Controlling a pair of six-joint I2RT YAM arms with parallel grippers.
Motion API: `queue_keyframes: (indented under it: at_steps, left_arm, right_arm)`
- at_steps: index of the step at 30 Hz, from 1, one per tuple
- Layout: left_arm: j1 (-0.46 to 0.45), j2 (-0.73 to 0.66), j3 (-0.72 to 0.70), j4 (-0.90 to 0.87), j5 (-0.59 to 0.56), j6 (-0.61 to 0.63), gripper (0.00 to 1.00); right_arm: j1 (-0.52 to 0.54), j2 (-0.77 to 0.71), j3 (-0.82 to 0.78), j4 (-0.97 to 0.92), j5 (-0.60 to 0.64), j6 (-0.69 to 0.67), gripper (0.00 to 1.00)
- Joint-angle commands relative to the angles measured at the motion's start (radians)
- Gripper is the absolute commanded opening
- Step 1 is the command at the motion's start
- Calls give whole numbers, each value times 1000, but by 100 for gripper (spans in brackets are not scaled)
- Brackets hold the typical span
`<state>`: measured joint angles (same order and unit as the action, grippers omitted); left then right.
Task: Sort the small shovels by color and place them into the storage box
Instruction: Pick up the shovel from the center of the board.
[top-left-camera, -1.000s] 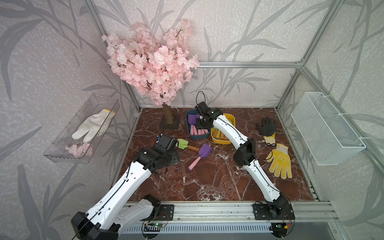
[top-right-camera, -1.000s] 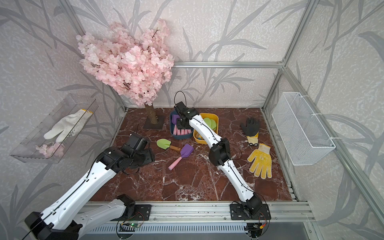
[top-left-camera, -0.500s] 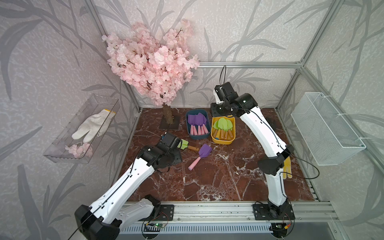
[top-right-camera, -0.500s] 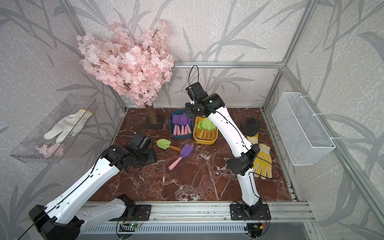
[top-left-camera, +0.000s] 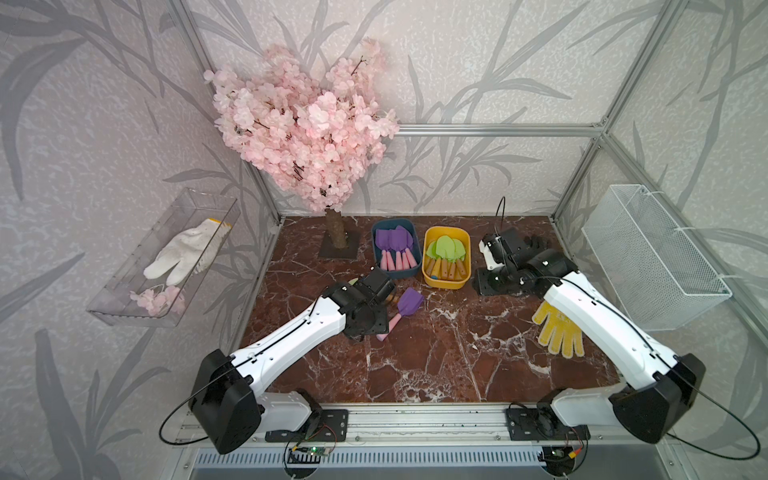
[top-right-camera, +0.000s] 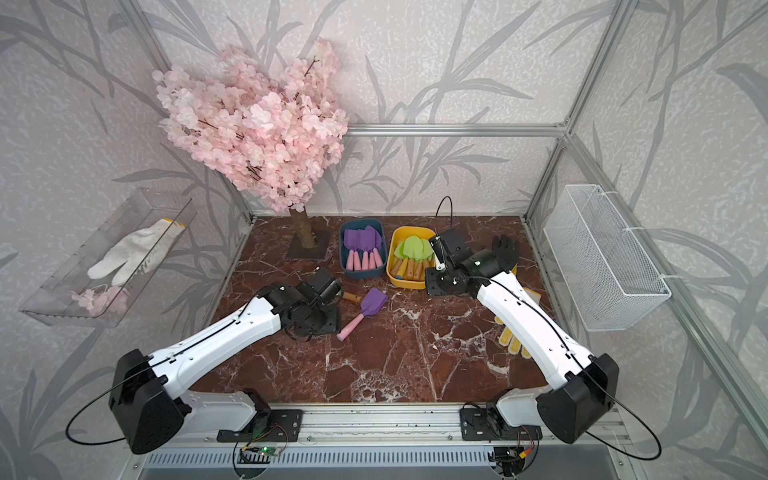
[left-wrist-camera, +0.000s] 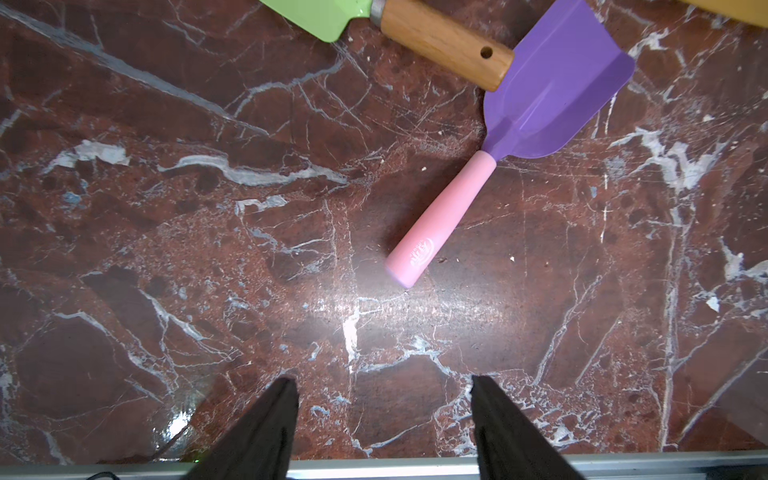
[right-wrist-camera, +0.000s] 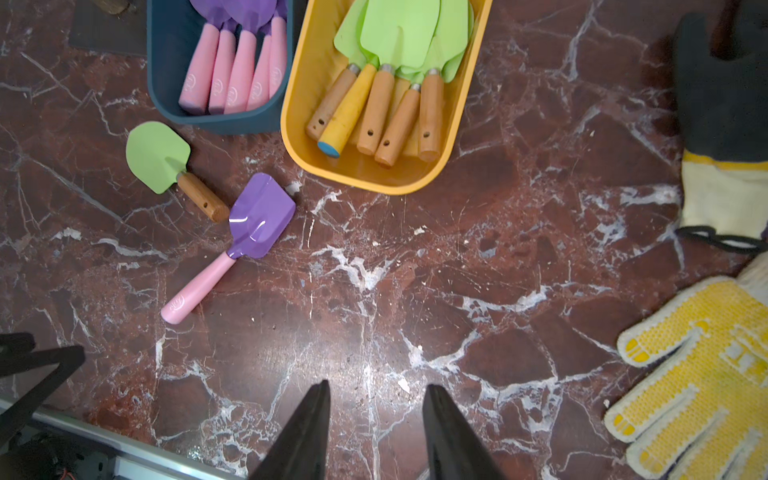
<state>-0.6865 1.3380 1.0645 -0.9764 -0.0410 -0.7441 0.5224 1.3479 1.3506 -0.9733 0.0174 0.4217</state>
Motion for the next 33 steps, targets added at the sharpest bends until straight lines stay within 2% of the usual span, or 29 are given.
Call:
queue_keyframes:
  at_steps: [1,11,21,33]
  left_arm:
    - [-3,56,-23,69,7,60,71]
    - [-2,335,125,23,-23,279,73]
    - [-2,454,210,-36,32,472,74]
    - [4,529,241,-19,51,567,71]
  right_arm:
    - [-15,-45,-54,28,-17,6,42]
    - [-37,-70,-97,9,-23,0,42]
    - [-60,-104,-161,12,-23,2,42]
    - [-67,-104,-162,1,-21,-1,43]
